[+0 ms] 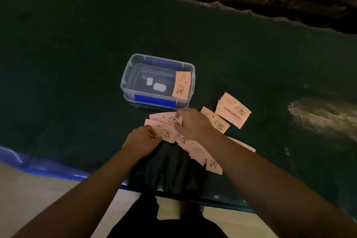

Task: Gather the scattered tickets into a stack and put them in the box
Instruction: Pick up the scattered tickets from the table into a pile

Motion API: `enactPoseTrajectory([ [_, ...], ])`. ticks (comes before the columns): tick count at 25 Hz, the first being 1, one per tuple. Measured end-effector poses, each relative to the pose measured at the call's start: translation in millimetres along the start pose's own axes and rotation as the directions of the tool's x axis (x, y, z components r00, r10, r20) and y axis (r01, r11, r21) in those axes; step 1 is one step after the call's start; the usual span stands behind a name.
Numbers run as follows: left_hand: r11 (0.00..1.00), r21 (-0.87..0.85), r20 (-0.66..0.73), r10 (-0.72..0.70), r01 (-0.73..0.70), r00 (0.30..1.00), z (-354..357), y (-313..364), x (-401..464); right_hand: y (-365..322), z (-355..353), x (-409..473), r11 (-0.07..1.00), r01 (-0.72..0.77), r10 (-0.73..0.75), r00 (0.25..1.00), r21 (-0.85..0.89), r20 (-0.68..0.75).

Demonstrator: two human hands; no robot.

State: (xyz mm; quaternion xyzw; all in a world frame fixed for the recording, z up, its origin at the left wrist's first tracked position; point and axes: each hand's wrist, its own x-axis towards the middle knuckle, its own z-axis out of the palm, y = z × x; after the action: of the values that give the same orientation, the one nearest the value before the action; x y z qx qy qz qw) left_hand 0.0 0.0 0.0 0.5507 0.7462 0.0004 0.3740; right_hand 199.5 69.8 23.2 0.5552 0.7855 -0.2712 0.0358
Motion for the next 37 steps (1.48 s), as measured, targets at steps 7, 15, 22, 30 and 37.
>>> enactPoseTrajectory([
  [7, 0.674, -0.637, 0.261, -0.269, 0.375, 0.927, 19.0, 1.0, 3.6, -11.5, 20.6, 24.8, 0.999, 0.033, -0.034, 0.989, 0.010, 0.142],
  [15, 0.509, -0.778, 0.219, -0.331, 0.369, 0.918, 18.8, 1.5, 15.2, -15.3, 38.8, 24.9, 0.997, 0.000, 0.010, 0.993, -0.078, 0.121],
  [22, 0.620, -0.682, 0.217, -0.335, 0.388, 0.917, 4.6, 2.2, 30.4, -3.3, 46.2, 25.7, 0.992, -0.028, 0.042, 0.992, -0.119, 0.115],
  [30, 0.452, -0.793, 0.236, -0.390, 0.409, 0.890, 21.8, 27.7, 34.9, 2.9, 58.0, 10.1, 0.993, -0.098, 0.105, 0.985, -0.064, 0.135],
  [37, 0.506, -0.693, 0.234, -0.516, 0.514, 0.824, 35.5, 57.0, 33.8, 19.1, 48.1, -19.5, 0.982, -0.181, 0.177, 0.982, 0.060, 0.068],
])
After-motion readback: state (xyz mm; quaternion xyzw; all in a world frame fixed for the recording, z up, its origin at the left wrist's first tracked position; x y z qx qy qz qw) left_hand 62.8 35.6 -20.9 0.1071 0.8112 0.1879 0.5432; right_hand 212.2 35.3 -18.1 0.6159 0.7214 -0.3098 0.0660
